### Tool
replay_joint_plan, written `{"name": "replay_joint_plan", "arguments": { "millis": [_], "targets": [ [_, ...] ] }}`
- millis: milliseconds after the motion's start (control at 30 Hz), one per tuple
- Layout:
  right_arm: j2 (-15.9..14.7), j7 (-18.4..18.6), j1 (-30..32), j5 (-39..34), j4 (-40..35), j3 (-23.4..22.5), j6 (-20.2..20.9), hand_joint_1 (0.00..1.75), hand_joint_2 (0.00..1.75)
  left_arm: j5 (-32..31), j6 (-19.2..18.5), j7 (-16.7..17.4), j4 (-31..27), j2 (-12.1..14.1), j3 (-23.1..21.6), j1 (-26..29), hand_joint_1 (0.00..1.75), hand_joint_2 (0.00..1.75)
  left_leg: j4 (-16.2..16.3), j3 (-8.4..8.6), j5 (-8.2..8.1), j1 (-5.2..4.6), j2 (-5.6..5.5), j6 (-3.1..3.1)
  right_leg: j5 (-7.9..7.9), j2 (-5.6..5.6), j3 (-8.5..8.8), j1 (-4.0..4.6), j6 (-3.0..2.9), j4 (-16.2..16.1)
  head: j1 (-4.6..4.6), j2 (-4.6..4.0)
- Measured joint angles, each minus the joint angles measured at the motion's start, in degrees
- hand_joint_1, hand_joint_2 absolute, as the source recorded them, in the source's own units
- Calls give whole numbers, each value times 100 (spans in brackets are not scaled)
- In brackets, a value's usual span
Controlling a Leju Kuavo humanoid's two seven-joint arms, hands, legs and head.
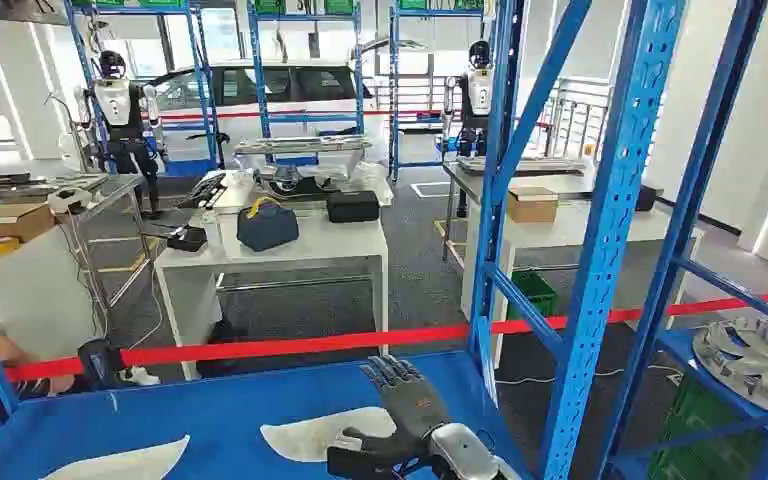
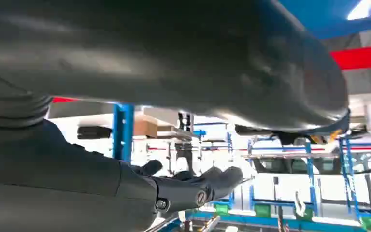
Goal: Take the parts from the cabinet and place them on the table.
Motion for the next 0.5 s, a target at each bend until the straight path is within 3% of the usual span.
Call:
{"name": "replay_joint_plan", "arguments": {
  "millis": [167, 267, 300, 333, 400, 433, 500],
  "targets": [
    [0, -15, 6, 2, 0, 0, -9, 0, 0, 0, 0, 0, -4, 2, 0, -8, 0, 0, -3, -10, -29, -17, -27, 80, -6, -8, 41, 8, 47, -85, 9, 0],
    [0, -18, 6, 0, 0, 0, -11, 0, 0, 0, 0, 0, -2, -5, 0, -8, 0, 0, -2, -11, -39, -19, -25, 106, -1, -9, 60, -3, 198, -124, 11, 0],
    [0, -24, 8, 0, 0, 0, -11, 0, 0, -2, 0, 2, -2, -5, 0, -8, 0, 0, -1, -11, -39, -20, -25, 108, 0, -10, 62, -4, 217, -129, 9, 0],
    [0, -37, 10, 2, 0, -2, -9, 0, 175, -9, 0, 11, -2, -4, 0, -9, 0, 0, -1, -11, -39, -21, -24, 109, 1, -10, 62, -5, 229, -131, 11, 0],
    [2, -44, 21, 0, 0, 0, -4, 0, 175, -39, 0, 28, -4, -2, 0, -9, 0, 0, 0, -11, -39, -22, -25, 112, 3, -11, 62, -10, 264, -132, 9, 0],
    [4, -59, 34, 0, 0, 0, -2, 0, 0, -55, 0, 33, -4, -2, 0, -10, 0, 0, 0, -11, -36, -22, -25, 117, 3, -11, 62, -10, 268, -132, 11, 0],
    [20, -59, 66, 0, -2, 0, -7, 0, 0, -63, 0, 46, -2, -5, 0, -11, 0, 0, 0, -11, -35, -21, -25, 117, 4, -16, 61, -12, 269, -132, 11, 0]
  ]
}}
